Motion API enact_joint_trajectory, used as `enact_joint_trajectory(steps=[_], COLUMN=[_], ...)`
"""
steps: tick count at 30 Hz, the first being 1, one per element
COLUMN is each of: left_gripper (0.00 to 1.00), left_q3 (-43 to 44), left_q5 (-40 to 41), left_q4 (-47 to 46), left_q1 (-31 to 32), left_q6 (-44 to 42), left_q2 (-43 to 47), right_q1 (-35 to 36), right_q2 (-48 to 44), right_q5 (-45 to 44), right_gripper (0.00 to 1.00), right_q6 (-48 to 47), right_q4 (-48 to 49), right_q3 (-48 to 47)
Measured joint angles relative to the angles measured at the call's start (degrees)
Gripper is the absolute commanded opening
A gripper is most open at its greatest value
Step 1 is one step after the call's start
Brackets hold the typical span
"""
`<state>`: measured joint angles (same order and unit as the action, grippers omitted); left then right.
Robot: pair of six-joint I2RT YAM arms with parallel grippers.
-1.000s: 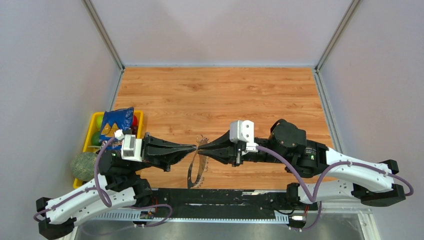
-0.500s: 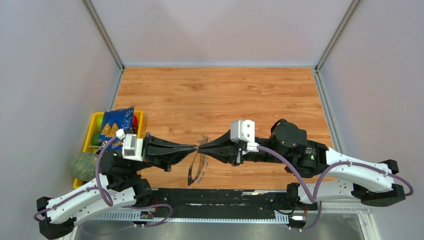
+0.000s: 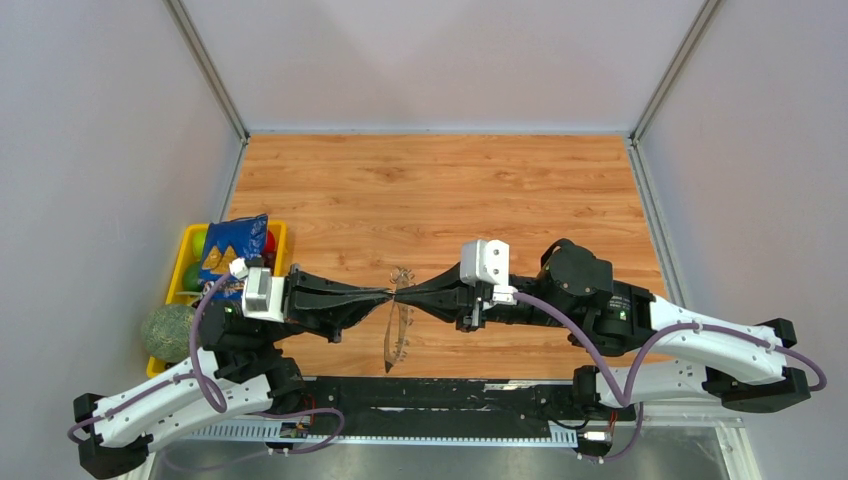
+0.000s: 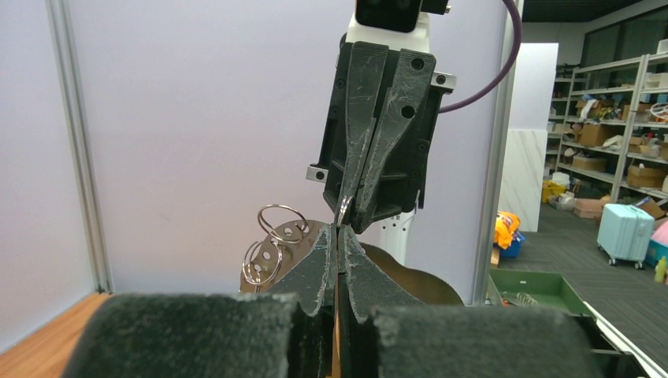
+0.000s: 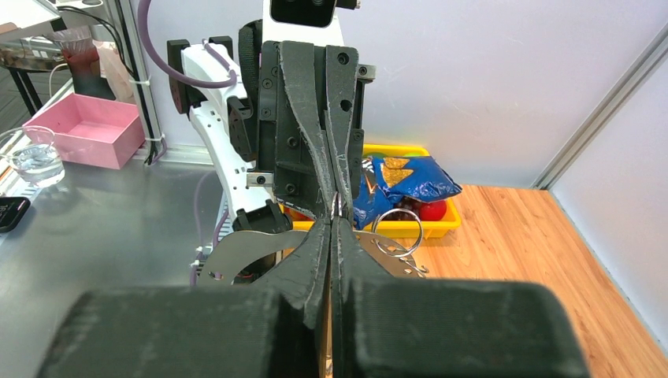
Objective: Put the keys on the keyring
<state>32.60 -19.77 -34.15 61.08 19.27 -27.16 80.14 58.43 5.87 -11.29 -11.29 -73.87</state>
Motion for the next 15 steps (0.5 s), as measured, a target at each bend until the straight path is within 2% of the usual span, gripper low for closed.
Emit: enact_joint_trajectory(steps=[2,4,8,15], left_gripper=[0.04,0.16,0.29,0.43], left_q3=[0.00,0.00,0.00,4.39], left_q5=[-0.02,-0.11,-1.09,-4.26], left_q4=[0.04,0.48,3.67,15.74], left_q1=[0.00,0.00,0.00,0.00], left_q6=[0.00,-0.02,-0.48,-4.48], left_q2=[0.09,0.39,2.47,4.92], right_q1=[0.00,0.02,0.07,0.07], right_q2=[0.04,0.44,2.34,5.07], right_q5=[0.02,0.07,0.72,3.15], right_gripper=[0.00,0.00,0.00,0.00], right_q6=[0.02,0.09,0.74,2.14], right_q4=[-0.20,-1.42,-5.75,-15.39], right_q3=[-0.17,-1.16,-4.52,-10.95])
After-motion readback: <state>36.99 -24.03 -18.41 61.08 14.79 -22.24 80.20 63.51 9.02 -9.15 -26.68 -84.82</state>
